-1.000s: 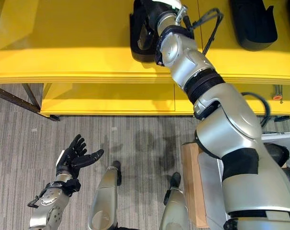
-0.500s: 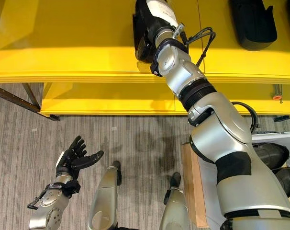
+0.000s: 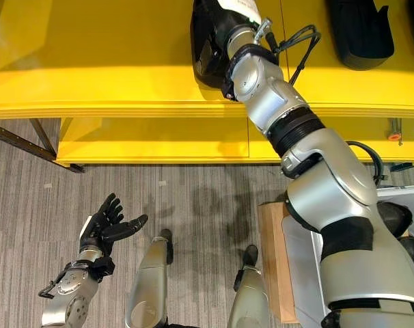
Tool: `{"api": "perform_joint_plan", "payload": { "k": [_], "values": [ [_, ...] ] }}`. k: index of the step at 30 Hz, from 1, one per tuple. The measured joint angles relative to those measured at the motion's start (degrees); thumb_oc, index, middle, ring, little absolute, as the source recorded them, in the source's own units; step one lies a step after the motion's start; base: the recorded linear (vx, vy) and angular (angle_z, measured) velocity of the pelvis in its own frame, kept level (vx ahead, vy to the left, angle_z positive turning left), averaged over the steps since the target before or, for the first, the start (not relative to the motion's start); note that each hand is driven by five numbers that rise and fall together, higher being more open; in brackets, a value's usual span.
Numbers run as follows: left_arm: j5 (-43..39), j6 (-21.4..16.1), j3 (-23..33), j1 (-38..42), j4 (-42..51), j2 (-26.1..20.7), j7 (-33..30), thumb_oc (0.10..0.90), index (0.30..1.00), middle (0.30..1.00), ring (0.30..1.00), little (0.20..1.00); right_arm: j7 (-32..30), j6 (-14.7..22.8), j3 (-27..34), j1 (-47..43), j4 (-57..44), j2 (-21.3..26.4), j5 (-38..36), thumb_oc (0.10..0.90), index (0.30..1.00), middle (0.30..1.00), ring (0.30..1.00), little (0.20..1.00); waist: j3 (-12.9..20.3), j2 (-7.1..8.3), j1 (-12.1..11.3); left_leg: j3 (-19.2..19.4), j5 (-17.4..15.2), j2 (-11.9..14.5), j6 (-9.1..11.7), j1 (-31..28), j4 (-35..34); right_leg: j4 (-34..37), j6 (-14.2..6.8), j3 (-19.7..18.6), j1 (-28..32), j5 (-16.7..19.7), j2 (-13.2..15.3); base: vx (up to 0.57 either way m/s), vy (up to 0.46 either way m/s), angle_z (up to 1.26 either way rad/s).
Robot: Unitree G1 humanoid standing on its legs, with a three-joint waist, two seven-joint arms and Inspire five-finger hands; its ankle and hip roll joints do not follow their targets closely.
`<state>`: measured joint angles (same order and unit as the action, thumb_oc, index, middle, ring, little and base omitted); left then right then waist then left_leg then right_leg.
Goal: Move parts from the plastic box to the shelf.
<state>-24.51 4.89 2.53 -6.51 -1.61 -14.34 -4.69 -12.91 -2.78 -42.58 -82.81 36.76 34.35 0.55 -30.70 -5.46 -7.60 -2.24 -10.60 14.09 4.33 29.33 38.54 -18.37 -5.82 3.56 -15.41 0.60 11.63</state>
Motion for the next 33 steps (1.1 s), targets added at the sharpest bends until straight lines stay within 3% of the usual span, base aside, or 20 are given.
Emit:
{"api": "perform_joint_plan", "payload": {
  "k": [4,6,12,18,21,26,31,33],
  "values": [
    [0.02,0.0,-0.16,1.01,0.0,-0.11,0.0,0.9,1.0,1.0,1.0,1.0,-0.28,0.02,7.32,10.62,-14.15,3.02,2.48,0.9,1.0,1.0,1.0,1.0,0.0,0.01,0.58,-0.34,-0.03,0.05,0.01,0.09,-0.01,-0.5,0.35,0.05,-0.14,-0.24,-0.12,-0.01,-0.022,0.04],
    [0.09,0.0,-0.02,0.76,0.03,-0.15,-0.12,0.9,1.0,1.0,1.0,1.0,-0.58,0.62,14.15,22.71,-25.83,5.06,5.84,0.9,1.0,1.0,1.0,1.0,0.01,0.04,1.32,-0.48,-0.08,-0.05,0.03,0.0,-0.05,-1.24,1.24,0.08,-0.21,-1.15,-0.13,-0.01,-0.045,0.04],
    [0.2,0.12,-0.2,-0.28,-0.06,-0.02,-0.93,0.9,1.0,1.0,1.0,1.0,0.5,0.54,20.94,37.94,-35.55,7.65,9.87,0.9,1.0,1.0,1.0,1.0,-0.03,0.17,2.83,-0.35,0.18,0.01,0.12,-1.07,-1.19,-1.62,0.55,0.1,0.26,-2.76,-0.06,0.0,-0.036,0.02],
    [0.67,0.26,-0.19,-1.14,-0.19,0.42,-0.75,0.9,1.0,1.0,1.0,1.0,3.87,1.19,23.92,50.31,-40.85,9.56,10.5,0.9,1.0,1.0,1.0,1.0,-0.07,0.27,4.39,0.52,0.61,-0.01,0.83,-7.25,-4.46,0.94,0.21,0.31,5.75,-2.62,0.07,0.0,-0.047,0.0],
    [0.82,0.26,-0.15,-1.5,-0.22,0.5,-0.56,0.9,1.0,1.0,1.0,1.0,5.74,1.6,23.82,52.32,-41.6,10.17,10.44,0.9,1.0,1.0,1.0,1.0,-0.08,0.31,4.91,0.93,0.67,0.13,0.96,-9.55,-5.57,1.88,0.2,0.27,7.77,-2.67,0.02,0.01,-0.042,-0.03],
    [2.92,0.86,-0.19,-1.32,-0.22,0.66,0.77,0.9,1.0,1.0,1.0,1.0,7.96,2.62,23.0,53.19,-43.6,16.29,8.21,0.9,1.0,1.0,1.0,1.0,-0.06,0.43,5.11,1.07,1.16,0.29,1.66,-12.31,-7.39,3.89,0.14,0.36,10.57,-2.57,-0.22,0.01,-0.02,0.0],
    [2.99,1.63,-0.12,-1.38,-0.2,0.59,1.67,0.9,1.0,1.0,1.0,1.0,10.68,3.62,13.32,47.52,-42.82,27.29,7.24,0.9,1.0,1.0,1.0,1.0,0.03,1.28,5.42,1.36,1.31,0.32,1.82,-12.64,-7.77,4.75,-0.48,0.34,11.03,-1.88,-0.21,0.0,0.0,0.0],
    [3.02,1.71,-0.03,-1.31,-0.19,0.44,1.73,0.9,1.0,1.0,1.0,1.0,11.35,3.7,9.6,44.92,-42.39,28.8,7.2,0.9,1.0,1.0,1.0,1.0,0.01,1.96,5.63,1.37,1.31,0.33,1.83,-12.82,-7.93,5.2,-0.56,0.38,11.38,-1.83,-0.24,0.0,0.0,0.0]
  ]
}}
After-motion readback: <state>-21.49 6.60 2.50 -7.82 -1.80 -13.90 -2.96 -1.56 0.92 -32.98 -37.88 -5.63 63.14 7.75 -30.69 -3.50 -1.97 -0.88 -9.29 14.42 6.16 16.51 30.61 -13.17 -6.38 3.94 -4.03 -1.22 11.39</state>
